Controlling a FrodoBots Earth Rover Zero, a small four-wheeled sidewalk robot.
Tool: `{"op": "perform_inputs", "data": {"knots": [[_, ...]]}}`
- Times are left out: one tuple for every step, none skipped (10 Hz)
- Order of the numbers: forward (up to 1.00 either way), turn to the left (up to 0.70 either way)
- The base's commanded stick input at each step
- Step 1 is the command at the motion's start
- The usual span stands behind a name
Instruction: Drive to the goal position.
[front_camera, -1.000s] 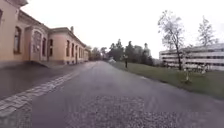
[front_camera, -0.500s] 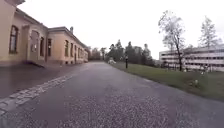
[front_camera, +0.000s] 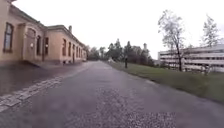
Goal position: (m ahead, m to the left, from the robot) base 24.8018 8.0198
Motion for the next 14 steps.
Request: {"op": "perform_inputs", "data": {"knots": [[1.0,0.0],[1.0,0.0],[1.0,0.0],[1.0,0.0],[1.0,0.4],[1.0,0.4],[1.0,0.4],[1.0,0.26],[1.0,0.05],[1.0,0.0],[1.0,0.0],[1.0,0.0],[1.0,0.0],[1.0,0.0]]}}
